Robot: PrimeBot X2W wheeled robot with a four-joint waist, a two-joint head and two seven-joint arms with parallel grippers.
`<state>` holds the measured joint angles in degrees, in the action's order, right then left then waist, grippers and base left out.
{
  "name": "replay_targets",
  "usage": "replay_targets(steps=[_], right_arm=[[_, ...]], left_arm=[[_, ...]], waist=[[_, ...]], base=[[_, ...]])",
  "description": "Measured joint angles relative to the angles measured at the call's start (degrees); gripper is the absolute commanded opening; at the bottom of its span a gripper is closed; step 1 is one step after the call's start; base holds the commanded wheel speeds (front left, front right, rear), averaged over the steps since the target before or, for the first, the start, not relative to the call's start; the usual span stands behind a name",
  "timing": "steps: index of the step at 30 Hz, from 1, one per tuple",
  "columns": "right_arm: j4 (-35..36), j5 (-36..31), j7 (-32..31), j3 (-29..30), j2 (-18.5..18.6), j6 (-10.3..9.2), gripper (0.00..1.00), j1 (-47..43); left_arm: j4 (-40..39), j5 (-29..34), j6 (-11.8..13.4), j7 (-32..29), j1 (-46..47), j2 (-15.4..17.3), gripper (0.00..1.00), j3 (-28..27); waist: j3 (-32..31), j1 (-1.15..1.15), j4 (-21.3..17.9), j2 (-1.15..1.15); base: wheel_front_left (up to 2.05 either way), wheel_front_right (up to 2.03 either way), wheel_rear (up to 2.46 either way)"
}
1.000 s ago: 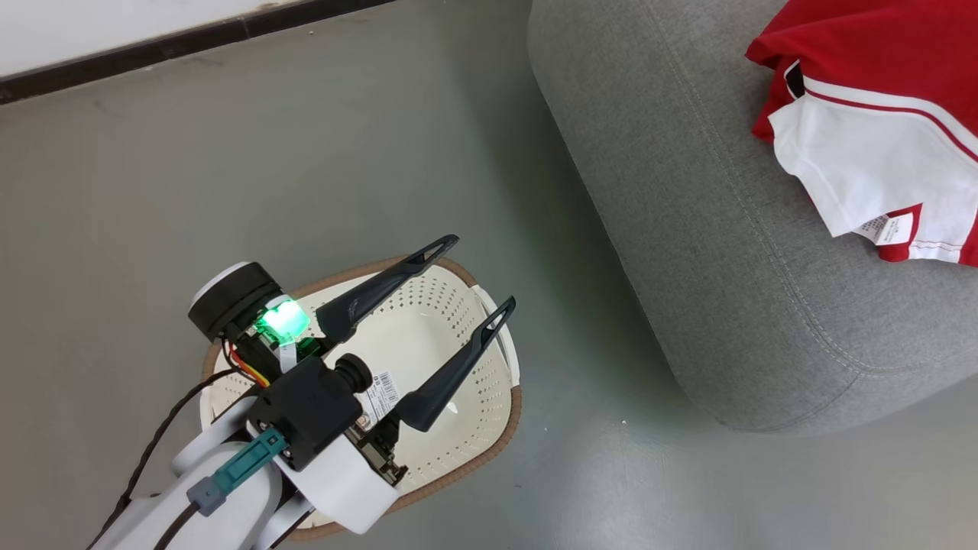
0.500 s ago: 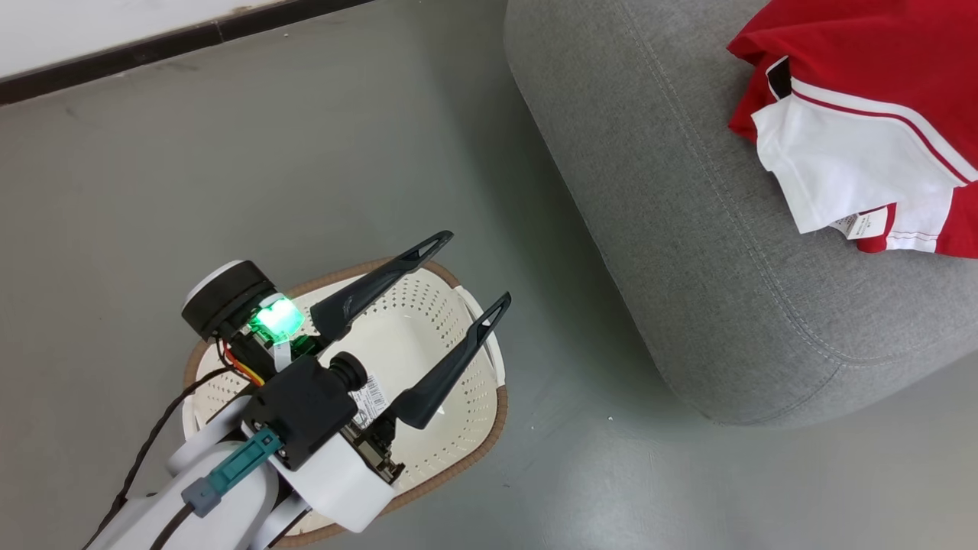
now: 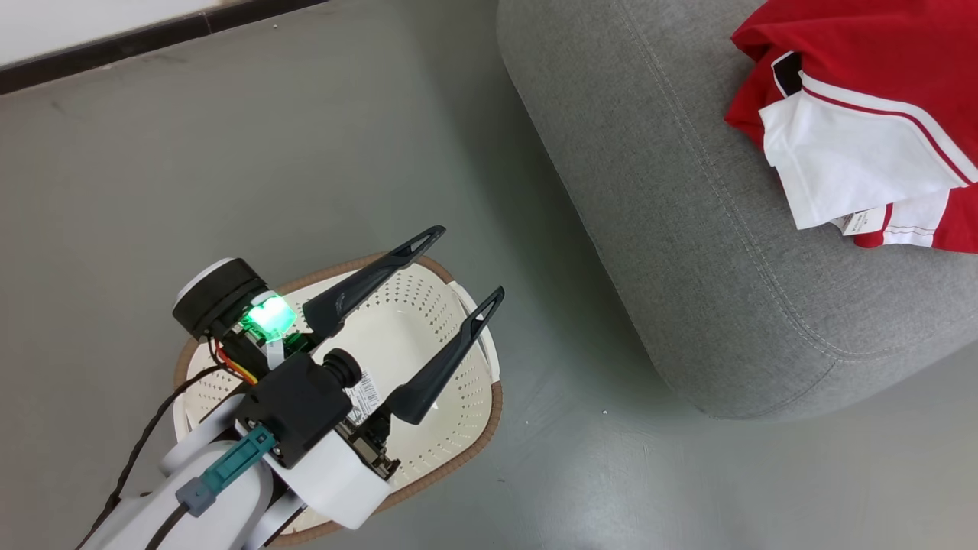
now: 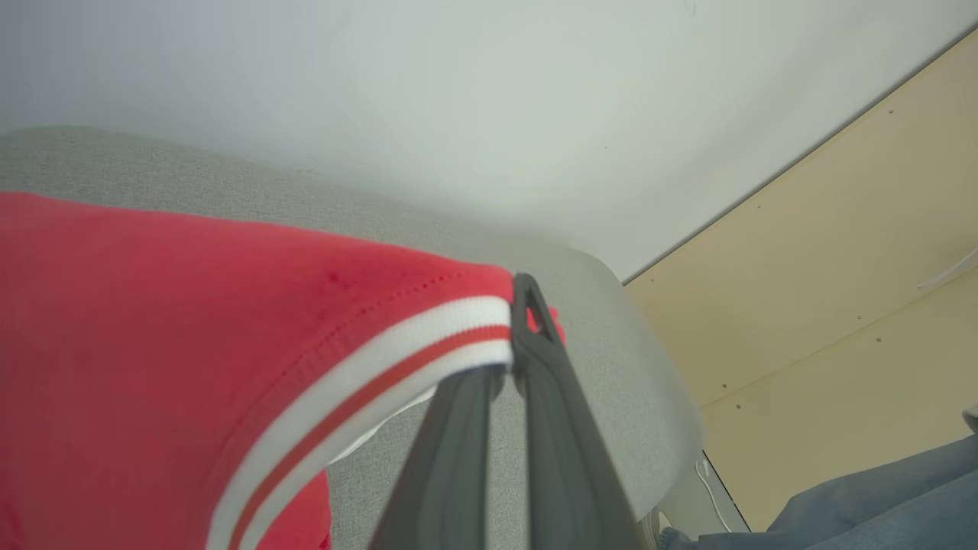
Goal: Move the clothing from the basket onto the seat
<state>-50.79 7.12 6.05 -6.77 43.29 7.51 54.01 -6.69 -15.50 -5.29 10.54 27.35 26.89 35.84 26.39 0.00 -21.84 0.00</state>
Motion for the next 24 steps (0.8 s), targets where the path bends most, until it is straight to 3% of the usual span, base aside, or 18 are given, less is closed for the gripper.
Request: replay_targets(steps=[13,24], right_arm=[[-1.6,-3.1,-0.6,-1.3,-1.7,0.0,0.0,0.1],[-2.6,-10.6,-3.9,-7.4,-1.2,0.0,0.0,0.3]], left_arm=[[-0.8,0.0,0.0,-1.0,0.0,0.9,1.0,0.0],[-1.7,0.0,0.1,-1.5,-0.1,1.5,1.0,0.0]], waist=[[1.0,0.0,-0.4,0.0],[2.1,0.0,0.2,0.0]], base=[[0.0,0.0,0.0],[0.0,0.0,0.0]])
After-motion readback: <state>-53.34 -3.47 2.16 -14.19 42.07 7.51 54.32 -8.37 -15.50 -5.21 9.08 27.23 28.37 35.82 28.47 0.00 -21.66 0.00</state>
